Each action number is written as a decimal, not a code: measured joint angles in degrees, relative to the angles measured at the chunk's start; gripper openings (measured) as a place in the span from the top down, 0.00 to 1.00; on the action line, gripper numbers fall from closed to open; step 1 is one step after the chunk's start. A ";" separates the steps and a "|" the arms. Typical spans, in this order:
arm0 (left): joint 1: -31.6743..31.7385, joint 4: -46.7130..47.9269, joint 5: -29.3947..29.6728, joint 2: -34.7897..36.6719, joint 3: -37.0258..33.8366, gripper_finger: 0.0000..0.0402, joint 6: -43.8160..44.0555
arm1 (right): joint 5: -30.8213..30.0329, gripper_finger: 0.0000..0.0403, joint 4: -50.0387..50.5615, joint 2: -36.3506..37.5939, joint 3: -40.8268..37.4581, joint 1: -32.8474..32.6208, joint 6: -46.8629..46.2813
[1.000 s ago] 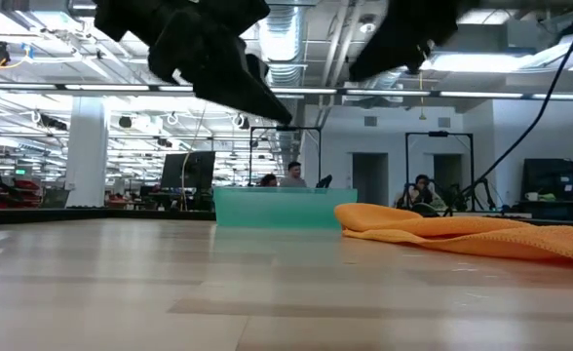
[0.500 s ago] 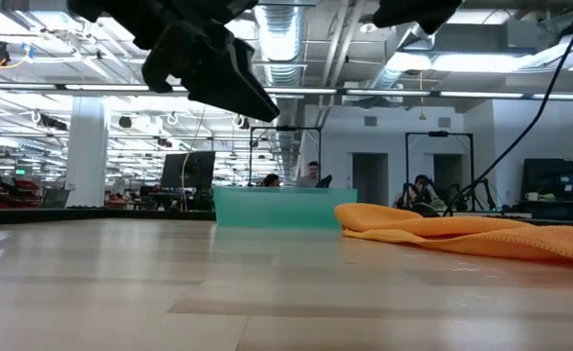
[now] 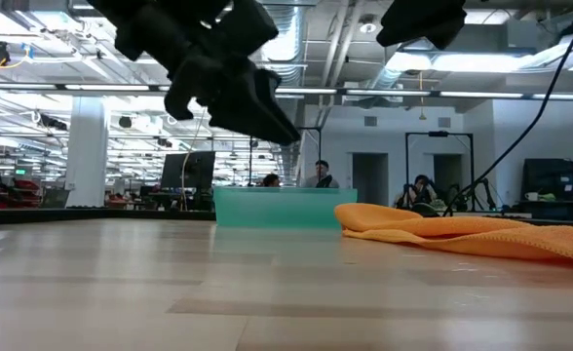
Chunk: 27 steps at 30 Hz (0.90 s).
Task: Roll microfiber towels into tight, uniform cylinder then place into a basket
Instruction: Roll the yellow microfiber cloth
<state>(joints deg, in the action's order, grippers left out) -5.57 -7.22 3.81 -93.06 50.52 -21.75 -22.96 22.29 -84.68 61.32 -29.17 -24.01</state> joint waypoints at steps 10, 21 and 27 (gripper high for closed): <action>1.49 0.18 -0.46 -0.89 -0.02 0.66 3.15 | -0.01 0.71 0.43 0.00 0.00 0.67 0.43; 2.74 -0.70 -0.41 -6.00 0.07 0.66 -1.56 | -0.02 0.71 1.70 -0.01 -0.01 0.81 0.44; 5.33 -2.14 -0.61 -9.76 -0.11 0.66 -3.01 | -0.02 0.71 2.15 -0.02 -0.02 0.81 0.44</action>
<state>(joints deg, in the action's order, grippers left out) -0.24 -9.36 3.20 -102.82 50.41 -24.76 -22.98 24.44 -84.71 61.30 -28.36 -23.57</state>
